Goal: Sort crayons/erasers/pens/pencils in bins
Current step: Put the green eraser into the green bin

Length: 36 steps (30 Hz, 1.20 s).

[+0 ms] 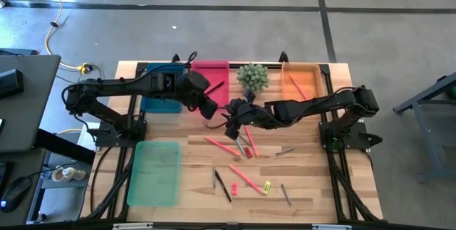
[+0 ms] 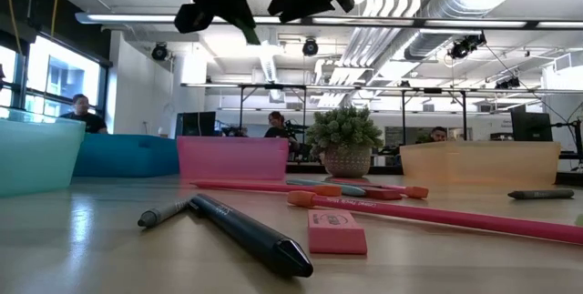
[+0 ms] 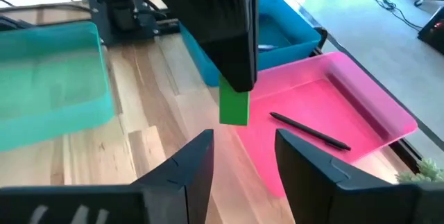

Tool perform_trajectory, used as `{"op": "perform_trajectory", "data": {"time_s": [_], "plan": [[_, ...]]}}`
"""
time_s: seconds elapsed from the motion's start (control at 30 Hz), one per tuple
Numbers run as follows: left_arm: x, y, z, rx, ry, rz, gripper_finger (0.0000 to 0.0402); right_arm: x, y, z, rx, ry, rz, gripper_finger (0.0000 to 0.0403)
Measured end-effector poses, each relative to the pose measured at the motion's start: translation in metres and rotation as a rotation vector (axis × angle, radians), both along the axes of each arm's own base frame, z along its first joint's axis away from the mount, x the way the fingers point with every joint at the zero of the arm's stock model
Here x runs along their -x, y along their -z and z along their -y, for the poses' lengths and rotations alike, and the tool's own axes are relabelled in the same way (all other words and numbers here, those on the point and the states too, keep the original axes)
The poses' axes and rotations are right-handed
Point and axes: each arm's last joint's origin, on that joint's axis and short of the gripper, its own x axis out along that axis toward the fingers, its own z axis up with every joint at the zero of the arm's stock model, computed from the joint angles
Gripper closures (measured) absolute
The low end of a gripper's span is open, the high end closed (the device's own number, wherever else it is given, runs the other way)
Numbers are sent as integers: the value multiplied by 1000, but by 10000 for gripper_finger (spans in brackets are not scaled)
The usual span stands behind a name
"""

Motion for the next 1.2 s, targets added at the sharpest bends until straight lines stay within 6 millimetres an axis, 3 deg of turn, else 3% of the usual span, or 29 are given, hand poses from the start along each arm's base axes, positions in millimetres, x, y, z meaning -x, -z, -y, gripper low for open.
{"op": "perform_trajectory", "data": {"time_s": [0.37,0.83,0.97,1.2], "plan": [[38,-10,34,3,37,-170,394,12,-9,1,-54,10,-12,258],[85,-9,107,62,56,-438,394,13,-7,1,-73,18,-25,258],[91,4,130,110,70,-467,394,14,-7,1,-79,22,-26,258],[105,48,159,217,50,-596,394,14,-6,0,-109,13,-26,258]]}}
